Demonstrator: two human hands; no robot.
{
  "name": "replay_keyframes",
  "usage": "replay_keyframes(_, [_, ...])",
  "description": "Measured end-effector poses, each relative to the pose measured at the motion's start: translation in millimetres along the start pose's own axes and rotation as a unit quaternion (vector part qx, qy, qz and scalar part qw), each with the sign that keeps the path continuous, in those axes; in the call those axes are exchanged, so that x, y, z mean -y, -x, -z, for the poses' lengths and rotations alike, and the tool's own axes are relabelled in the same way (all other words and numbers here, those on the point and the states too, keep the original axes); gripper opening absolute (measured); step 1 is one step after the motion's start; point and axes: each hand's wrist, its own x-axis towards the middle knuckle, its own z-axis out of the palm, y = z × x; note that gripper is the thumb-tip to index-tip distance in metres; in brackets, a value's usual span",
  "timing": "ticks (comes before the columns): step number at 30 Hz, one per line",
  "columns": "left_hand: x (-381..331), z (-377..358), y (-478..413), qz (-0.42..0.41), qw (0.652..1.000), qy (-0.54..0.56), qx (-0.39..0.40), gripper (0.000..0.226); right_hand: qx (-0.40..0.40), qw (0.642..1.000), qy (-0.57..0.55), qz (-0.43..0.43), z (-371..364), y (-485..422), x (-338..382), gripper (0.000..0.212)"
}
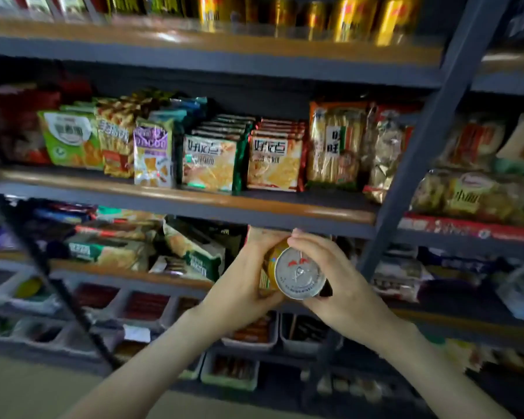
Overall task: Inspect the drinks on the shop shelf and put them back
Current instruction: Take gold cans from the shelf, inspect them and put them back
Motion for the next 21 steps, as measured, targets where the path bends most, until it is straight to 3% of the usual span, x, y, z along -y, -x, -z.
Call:
replay_keyframes(5, [3.9, -12.7, 25.8, 0.017, 0.998, -0.024, 0.054, 0.069, 0.030, 0.998, -0.012, -0.054, -14.7, 31.1, 0.8, 0.083])
replay_keyframes(8, [3.5, -16.0, 40.8, 0.103, 0.990, 0.037, 0.088, 0.072, -0.020, 0.978, -0.104, -0.178, -20.0, 38.6, 10.1, 0.079])
replay_keyframes(10, [1.8, -17.5, 54.6, 0.157, 0.980, 0.093, 0.079, 0.079, -0.092, 0.918, -0.248, -0.295, -26.9, 39.7, 13.4, 0.073])
replay_keyframes(14, [0.0, -17.3, 77.1, 0.218, 0.965, 0.136, 0.052, 0.085, -0.163, 0.661, -0.586, -0.440, -48.9, 37.5, 11.5, 0.063])
replay_keyframes(16, [-1.7, -11.8, 79.6, 0.233, 0.965, 0.106, 0.051, 0.084, -0.140, 0.579, -0.656, -0.463, -61.4, 35.1, 16.9, 0.062])
replay_keyframes(18, [-5.1, -3.9, 80.2, 0.239, 0.965, 0.096, 0.040, 0.080, -0.104, 0.538, -0.688, -0.476, -72.7, 34.8, 21.8, 0.048])
replay_keyframes(21, [-9.3, 7.1, 82.5, 0.266, 0.960, 0.089, 0.001, 0.066, -0.046, 0.541, -0.691, -0.478, -85.2, 36.8, 22.6, 0.052])
